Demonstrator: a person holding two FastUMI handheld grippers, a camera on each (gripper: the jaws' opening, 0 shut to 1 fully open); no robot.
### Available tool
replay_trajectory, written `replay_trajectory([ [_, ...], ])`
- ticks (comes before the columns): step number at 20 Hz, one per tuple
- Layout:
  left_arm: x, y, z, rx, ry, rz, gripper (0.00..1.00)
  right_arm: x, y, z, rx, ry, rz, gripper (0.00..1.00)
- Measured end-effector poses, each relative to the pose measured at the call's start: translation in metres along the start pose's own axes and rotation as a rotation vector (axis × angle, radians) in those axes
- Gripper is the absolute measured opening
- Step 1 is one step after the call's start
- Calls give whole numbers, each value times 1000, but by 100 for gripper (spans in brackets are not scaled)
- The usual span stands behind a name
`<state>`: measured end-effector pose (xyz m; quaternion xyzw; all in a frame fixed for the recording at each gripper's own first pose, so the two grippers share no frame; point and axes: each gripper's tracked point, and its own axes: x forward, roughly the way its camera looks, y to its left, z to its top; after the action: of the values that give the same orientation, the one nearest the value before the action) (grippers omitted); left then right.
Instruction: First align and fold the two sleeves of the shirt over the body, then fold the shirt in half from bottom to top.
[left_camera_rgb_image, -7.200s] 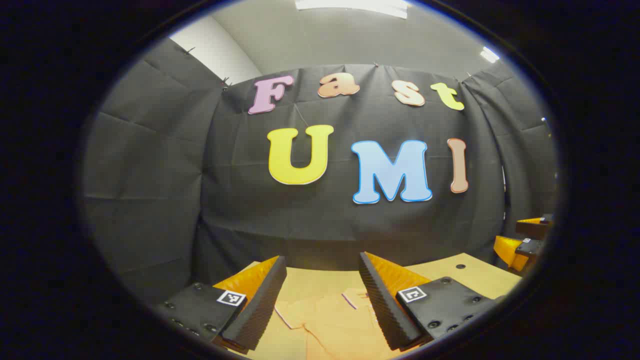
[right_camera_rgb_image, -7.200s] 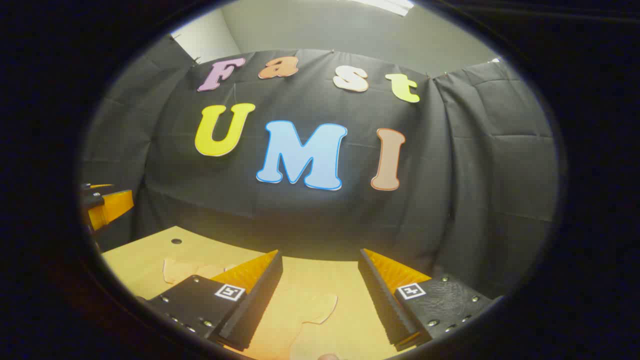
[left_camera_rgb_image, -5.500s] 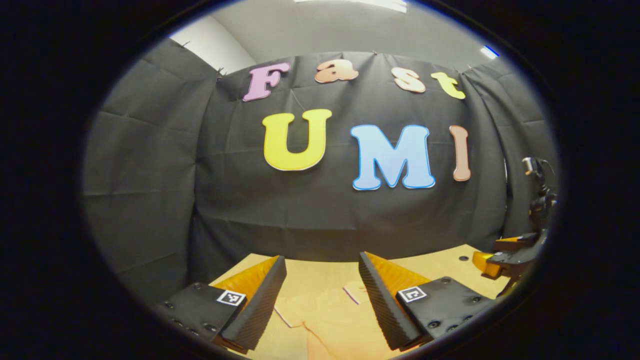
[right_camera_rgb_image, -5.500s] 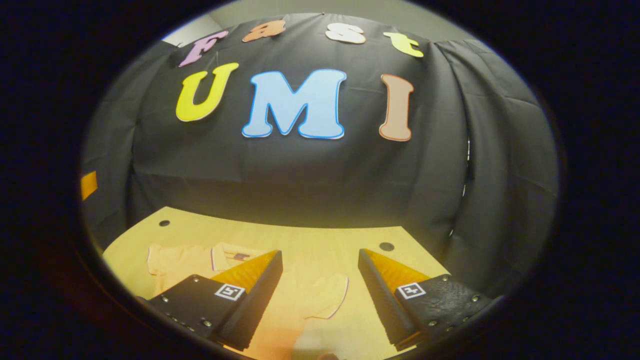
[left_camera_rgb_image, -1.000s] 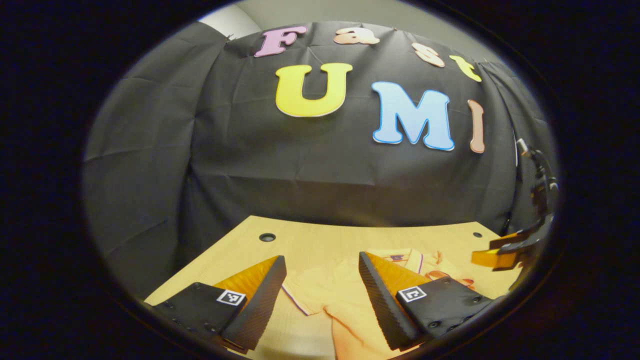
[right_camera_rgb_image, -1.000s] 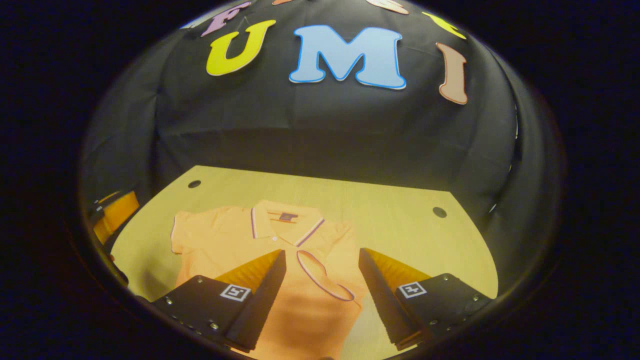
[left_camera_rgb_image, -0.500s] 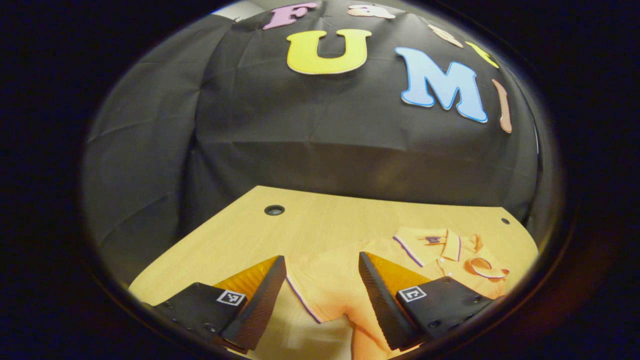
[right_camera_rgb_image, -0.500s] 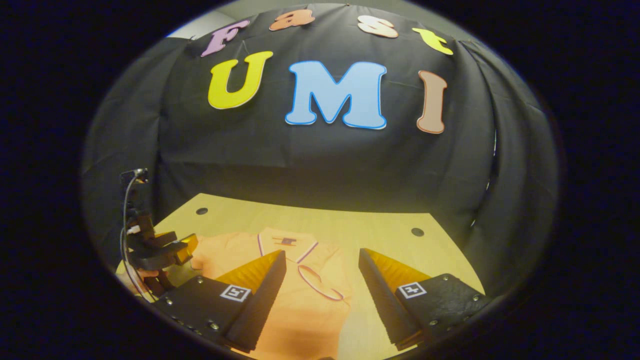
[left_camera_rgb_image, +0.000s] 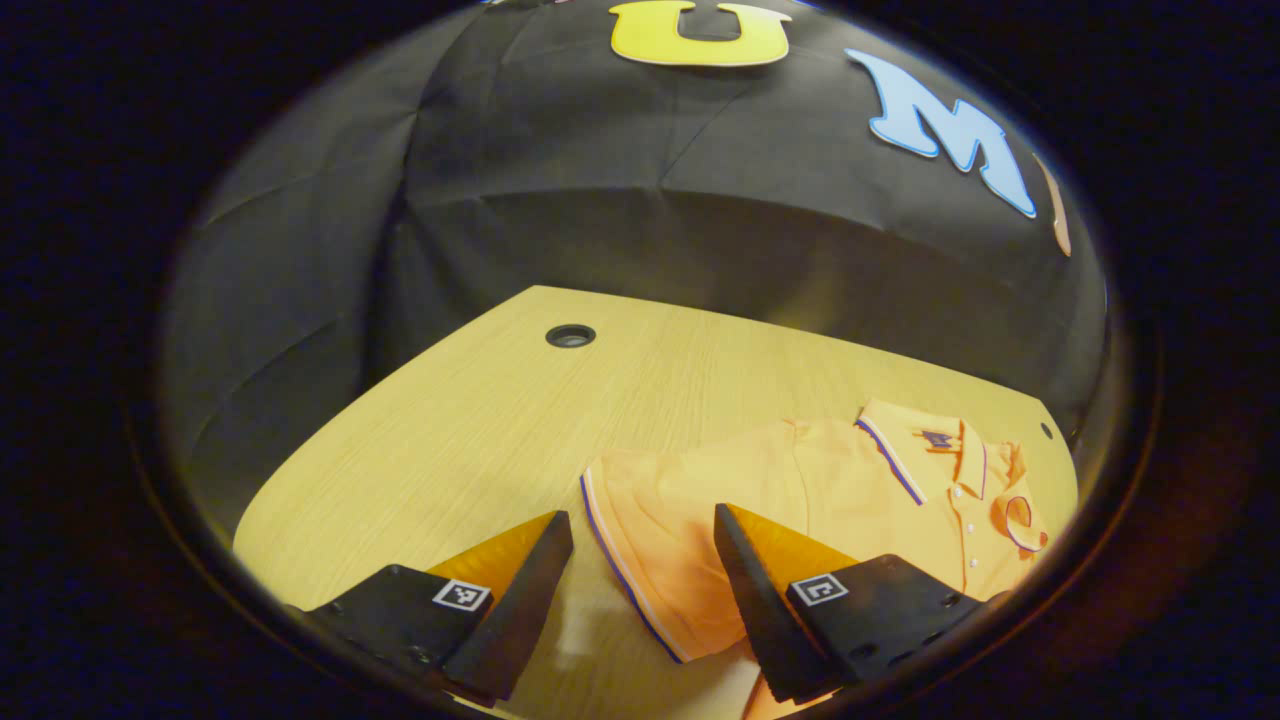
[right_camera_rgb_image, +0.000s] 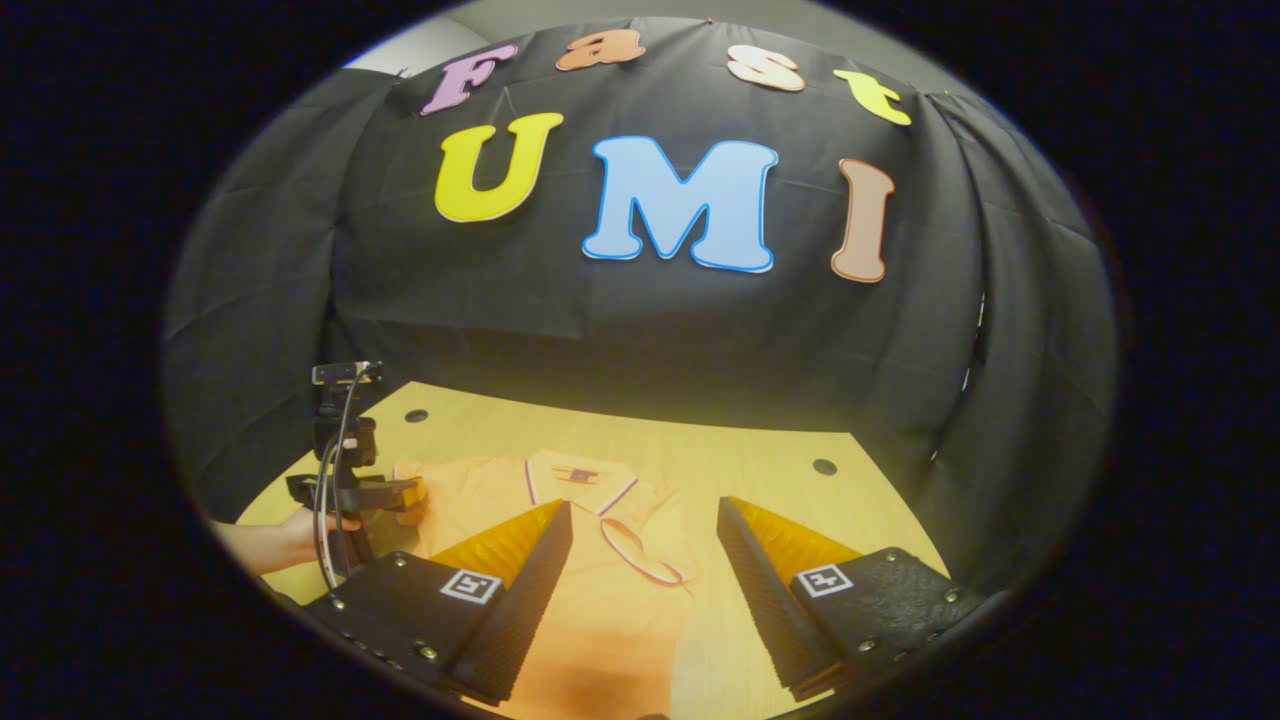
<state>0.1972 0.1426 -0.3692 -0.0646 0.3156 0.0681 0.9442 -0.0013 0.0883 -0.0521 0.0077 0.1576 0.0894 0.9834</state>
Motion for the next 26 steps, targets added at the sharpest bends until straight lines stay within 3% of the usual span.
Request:
replay_trajectory([
  [3, 9, -1, -2, 43, 16, 10, 94, 6, 2, 0, -10, 7, 6, 92],
  [4, 11, -3, -3, 63, 22, 13, 93, 6, 2, 2, -14, 5, 4, 96],
  [8, 16, -12, -5, 126, 45, 8, 92, 6, -1, 3, -16, 10, 0, 92],
  [10, 16, -17, -5, 141, 53, -8, 71, 7, -1, 0, -18, 15, -3, 87],
  [11, 16, -17, -4, 142, 51, -2, 68, 6, -1, 0, -16, 14, -3, 87],
  [12, 16, -19, -6, 145, 54, -10, 57, 6, -2, -1, -13, 15, -5, 92],
  [16, 16, -23, -5, 146, 52, -24, 17, 4, -8, -4, -7, 21, -20, 92],
  [17, 16, -23, -5, 142, 52, -25, 10, 3, -9, -5, -5, 23, -22, 87],
  [22, 6, -27, 3, 111, 29, -20, 10, 1, -17, -11, 0, 25, -37, 92],
  [24, -3, -36, 16, 121, -6, -31, 10, 1, -19, -14, 3, 28, -41, 87],
  [26, -9, -57, 27, 148, -38, -55, 10, 2, -19, -18, 11, 35, -37, 92],
])
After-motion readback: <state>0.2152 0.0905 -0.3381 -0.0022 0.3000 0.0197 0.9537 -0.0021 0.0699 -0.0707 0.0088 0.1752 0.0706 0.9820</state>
